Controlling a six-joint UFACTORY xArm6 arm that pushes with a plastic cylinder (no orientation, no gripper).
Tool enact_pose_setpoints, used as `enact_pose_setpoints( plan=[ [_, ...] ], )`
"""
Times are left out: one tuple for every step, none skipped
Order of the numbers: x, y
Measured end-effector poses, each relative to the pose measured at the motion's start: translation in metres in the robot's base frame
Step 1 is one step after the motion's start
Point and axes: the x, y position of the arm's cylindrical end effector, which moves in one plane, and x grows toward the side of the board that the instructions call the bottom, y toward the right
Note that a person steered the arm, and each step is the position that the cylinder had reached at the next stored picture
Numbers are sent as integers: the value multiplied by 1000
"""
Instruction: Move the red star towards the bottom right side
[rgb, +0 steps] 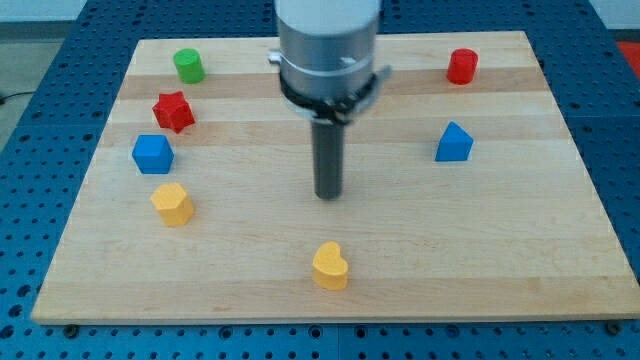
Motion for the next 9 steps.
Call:
enact_pose_setpoints(
  plan=[
    [-71,-38],
    [-110,-130],
    [-130,-158],
    [-136,-187],
    [-134,-252],
    [-121,-261],
    [-118,-267],
    [-114,-263],
    [-104,-221]
  ],
)
